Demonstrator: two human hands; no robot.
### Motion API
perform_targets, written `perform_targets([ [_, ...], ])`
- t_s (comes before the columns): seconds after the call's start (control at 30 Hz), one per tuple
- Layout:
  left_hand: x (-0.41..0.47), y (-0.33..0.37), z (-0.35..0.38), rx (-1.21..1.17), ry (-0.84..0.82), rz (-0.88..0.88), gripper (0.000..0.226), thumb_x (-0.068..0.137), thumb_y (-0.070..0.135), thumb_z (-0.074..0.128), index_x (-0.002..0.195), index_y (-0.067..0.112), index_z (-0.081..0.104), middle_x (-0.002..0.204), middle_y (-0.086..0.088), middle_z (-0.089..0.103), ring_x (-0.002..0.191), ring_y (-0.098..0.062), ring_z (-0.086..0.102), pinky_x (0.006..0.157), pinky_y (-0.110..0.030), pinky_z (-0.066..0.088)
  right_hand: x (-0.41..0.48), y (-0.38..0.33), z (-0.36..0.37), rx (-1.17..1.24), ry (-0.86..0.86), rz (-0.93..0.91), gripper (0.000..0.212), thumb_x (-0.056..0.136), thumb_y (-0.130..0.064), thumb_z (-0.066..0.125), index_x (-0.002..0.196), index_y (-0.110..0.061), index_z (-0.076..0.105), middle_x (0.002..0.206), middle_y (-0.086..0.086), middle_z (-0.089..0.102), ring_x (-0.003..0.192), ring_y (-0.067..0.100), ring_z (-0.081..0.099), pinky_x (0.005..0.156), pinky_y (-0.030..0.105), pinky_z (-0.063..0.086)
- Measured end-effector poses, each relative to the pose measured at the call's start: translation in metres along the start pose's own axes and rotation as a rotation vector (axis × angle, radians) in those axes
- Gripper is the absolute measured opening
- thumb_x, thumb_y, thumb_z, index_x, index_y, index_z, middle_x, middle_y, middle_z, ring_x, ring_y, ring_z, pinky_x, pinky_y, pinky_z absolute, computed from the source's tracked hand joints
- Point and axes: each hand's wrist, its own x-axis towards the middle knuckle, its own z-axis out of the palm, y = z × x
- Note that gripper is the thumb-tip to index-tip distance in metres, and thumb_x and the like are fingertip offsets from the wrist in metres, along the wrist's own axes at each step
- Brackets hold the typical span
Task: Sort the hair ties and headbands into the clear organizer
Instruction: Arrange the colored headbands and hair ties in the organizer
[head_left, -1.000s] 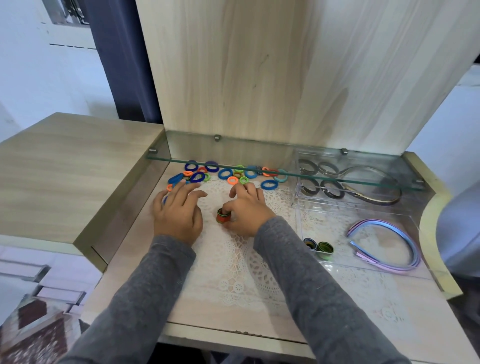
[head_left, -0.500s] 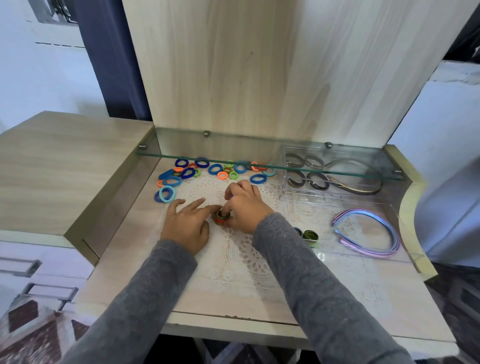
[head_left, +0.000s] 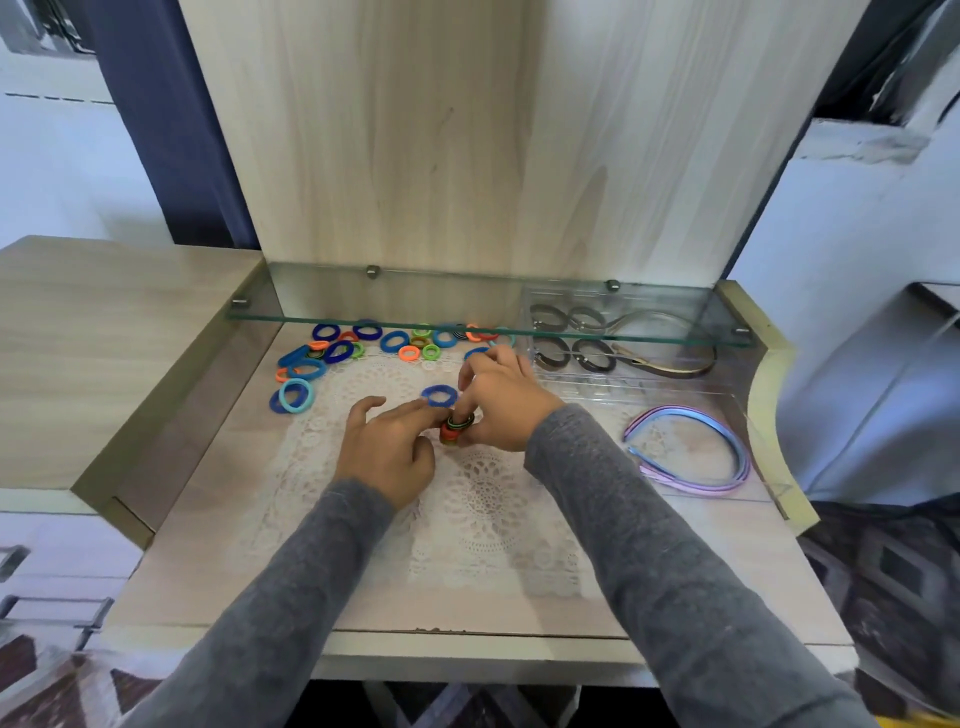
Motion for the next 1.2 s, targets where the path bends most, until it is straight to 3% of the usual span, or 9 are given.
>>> perform_targets([
  [0.4, 0.034, 0.077, 0.023, -0.190, -0.018, 0.127, 0.050, 0.068, 0.010, 0.043, 0.108, 0.020, 0.070, 0.103, 0.008, 0.073, 0.089, -0.013, 0.066, 0.104, -0.040, 0.028, -0.050, 0.058, -0.039, -0.100, 0.000, 0.170, 0.028, 0.073, -0.048, 0.074, 0.097, -0.035, 0.072, 0.116, -0.002, 0.046, 0.117, 0.025, 0.028, 0.104, 0.041, 0.024],
  [0.63, 0.039, 0.108, 0.035, -0.186, -0.195, 0.149, 0.054, 0.074, 0.019, 0.034, 0.118, 0.026, 0.065, 0.115, 0.013, 0.068, 0.099, -0.007, 0.061, 0.112, -0.036, 0.016, -0.076, 0.083, -0.039, -0.095, -0.033, 0.240, 0.028, 0.074, -0.047, 0.073, 0.099, -0.033, 0.072, 0.117, -0.004, 0.044, 0.116, 0.023, 0.027, 0.103, 0.037, 0.023],
  [0.83, 0.040, 0.110, 0.045, -0.077, -0.288, 0.171, 0.053, 0.081, 0.028, 0.026, 0.121, 0.035, 0.060, 0.122, 0.017, 0.063, 0.120, -0.002, 0.050, 0.112, -0.036, 0.000, -0.086, 0.094, -0.027, -0.111, -0.062, 0.274, 0.024, 0.077, -0.045, 0.071, 0.099, -0.034, 0.072, 0.118, -0.003, 0.046, 0.118, 0.025, 0.028, 0.103, 0.036, 0.021],
  [0.97, 0.036, 0.105, 0.048, -0.156, -0.263, 0.164, 0.048, 0.084, 0.026, 0.029, 0.118, 0.035, 0.061, 0.118, 0.020, 0.064, 0.118, 0.001, 0.052, 0.113, -0.033, 0.003, -0.087, 0.097, -0.019, -0.149, -0.083, 0.312, 0.021, 0.079, -0.038, 0.072, 0.099, -0.035, 0.072, 0.118, -0.002, 0.049, 0.117, 0.026, 0.029, 0.104, 0.039, 0.024],
  [1.2, 0.030, 0.097, 0.055, -0.305, -0.267, 0.149, 0.046, 0.087, 0.024, 0.030, 0.120, 0.034, 0.060, 0.128, 0.011, 0.061, 0.134, -0.007, 0.041, 0.117, -0.039, 0.004, -0.087, 0.096, -0.015, -0.163, -0.178, 0.320, 0.024, 0.079, -0.032, 0.071, 0.103, -0.037, 0.070, 0.119, -0.001, 0.048, 0.117, 0.026, 0.030, 0.097, 0.036, 0.026],
])
